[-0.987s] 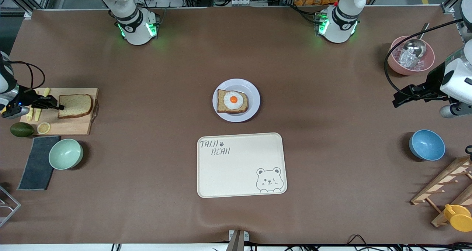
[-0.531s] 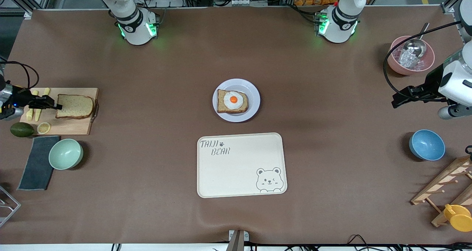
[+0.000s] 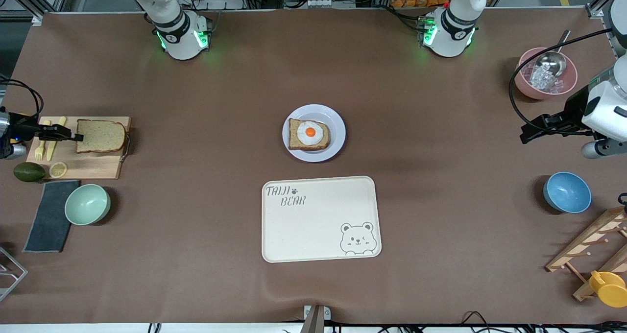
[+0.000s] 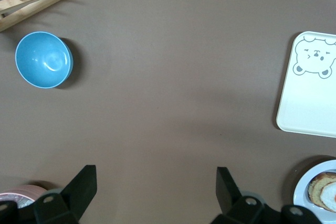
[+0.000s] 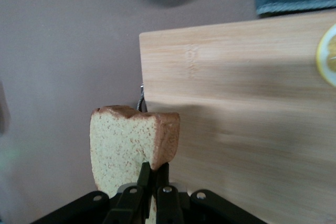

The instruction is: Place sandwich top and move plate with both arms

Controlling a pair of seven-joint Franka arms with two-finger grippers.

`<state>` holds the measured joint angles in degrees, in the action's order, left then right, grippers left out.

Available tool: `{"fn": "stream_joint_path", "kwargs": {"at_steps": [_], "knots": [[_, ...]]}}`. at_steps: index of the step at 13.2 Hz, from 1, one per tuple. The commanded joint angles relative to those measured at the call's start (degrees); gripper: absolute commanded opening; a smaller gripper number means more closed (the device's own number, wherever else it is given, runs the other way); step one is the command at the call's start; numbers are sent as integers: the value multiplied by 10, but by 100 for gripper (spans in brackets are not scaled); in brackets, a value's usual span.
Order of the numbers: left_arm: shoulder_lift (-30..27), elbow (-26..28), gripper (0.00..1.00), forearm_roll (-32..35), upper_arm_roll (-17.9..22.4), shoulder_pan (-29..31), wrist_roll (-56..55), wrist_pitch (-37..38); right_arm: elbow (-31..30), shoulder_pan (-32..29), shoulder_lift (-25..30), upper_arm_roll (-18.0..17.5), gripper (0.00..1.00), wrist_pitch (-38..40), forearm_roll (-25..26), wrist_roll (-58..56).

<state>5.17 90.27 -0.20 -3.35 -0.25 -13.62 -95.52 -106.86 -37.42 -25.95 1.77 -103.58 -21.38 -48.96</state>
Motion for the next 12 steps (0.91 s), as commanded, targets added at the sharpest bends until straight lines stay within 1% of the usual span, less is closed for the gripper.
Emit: {"fn": "stream_joint_path", "kwargs": {"at_steps": [1,4,7,12], "knots": [[-2,1,100,-12,-1,3,10,-4,4,6,13,-1,0,25,-25,14],[-2,1,100,-12,-1,3,10,-4,3,24,21,-5,0,29,-42,17],[-2,1,100,-12,-1,3,10,-4,-7,56,43,-5,0,29,-51,42],[-2,5,100,-12,-1,3,10,-4,-14,119,52,-5,0,31,-99,50]]}}
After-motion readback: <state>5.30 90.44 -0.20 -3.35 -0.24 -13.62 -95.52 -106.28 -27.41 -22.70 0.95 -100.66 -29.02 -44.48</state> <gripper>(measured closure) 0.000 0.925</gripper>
